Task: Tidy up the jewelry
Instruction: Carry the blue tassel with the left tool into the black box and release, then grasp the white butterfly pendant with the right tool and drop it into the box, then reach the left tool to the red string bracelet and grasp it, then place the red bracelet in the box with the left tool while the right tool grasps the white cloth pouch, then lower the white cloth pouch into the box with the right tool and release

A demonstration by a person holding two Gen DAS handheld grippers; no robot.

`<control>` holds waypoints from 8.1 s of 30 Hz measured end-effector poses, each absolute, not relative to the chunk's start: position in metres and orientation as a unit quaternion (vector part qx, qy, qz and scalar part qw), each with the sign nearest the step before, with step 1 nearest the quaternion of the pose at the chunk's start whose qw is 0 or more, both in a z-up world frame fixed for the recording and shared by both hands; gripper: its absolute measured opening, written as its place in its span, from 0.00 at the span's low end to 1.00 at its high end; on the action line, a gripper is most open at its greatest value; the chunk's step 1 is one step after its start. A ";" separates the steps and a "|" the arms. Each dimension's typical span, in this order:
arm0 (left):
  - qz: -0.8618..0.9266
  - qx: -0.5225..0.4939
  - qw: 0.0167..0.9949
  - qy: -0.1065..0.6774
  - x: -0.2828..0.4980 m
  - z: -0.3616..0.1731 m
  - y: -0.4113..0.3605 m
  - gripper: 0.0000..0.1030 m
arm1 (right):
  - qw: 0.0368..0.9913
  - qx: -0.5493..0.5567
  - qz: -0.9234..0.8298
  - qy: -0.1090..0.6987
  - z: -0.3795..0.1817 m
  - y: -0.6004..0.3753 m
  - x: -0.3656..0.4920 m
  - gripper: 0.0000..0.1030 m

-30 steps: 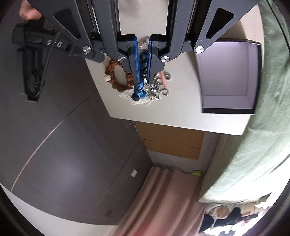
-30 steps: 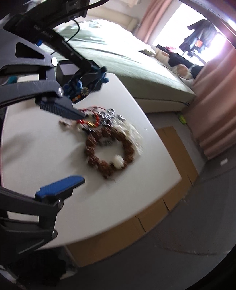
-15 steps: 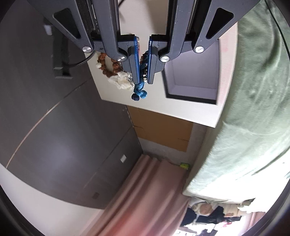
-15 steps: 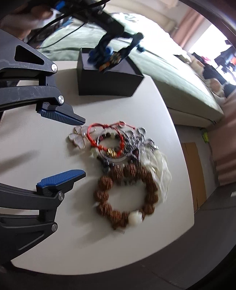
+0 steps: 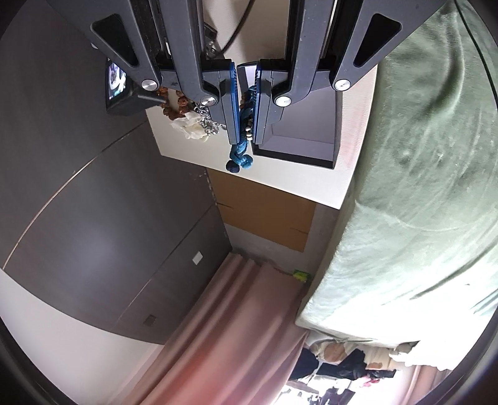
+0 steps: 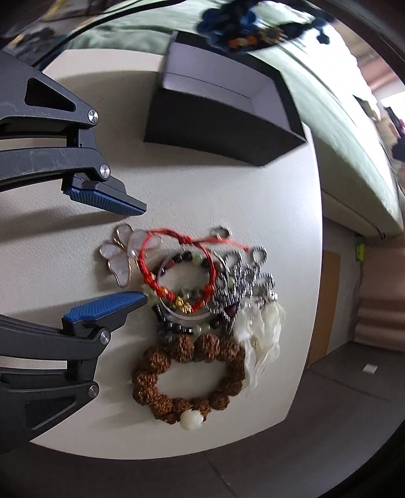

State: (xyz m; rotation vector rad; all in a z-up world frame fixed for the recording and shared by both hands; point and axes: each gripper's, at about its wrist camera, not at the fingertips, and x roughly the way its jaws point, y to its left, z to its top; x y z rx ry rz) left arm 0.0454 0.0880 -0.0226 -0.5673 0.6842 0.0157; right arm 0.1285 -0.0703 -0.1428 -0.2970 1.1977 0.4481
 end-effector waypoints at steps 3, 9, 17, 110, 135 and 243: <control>0.010 -0.275 0.901 0.334 0.047 -0.025 0.088 0.07 | 0.787 -0.135 0.217 0.561 -0.143 -0.072 0.123 0.41; 0.017 -0.271 0.901 0.338 0.049 -0.026 0.085 0.07 | 0.783 -0.055 0.226 0.577 -0.127 -0.112 0.131 0.41; 0.022 -0.298 0.869 0.395 0.066 -0.049 0.090 0.11 | 0.777 0.058 0.275 0.563 -0.106 -0.136 0.133 0.24; -0.031 -0.173 0.890 0.421 0.089 -0.070 -0.024 0.44 | 0.799 0.218 0.172 0.534 -0.088 -0.240 0.162 0.63; -0.031 -0.041 0.870 0.491 0.114 -0.136 -0.092 0.07 | 0.791 0.238 0.151 0.543 -0.093 -0.270 0.167 0.63; 0.095 -0.398 0.856 0.316 0.033 -0.052 0.180 0.56 | 0.771 0.123 0.366 0.506 -0.070 -0.014 0.152 0.58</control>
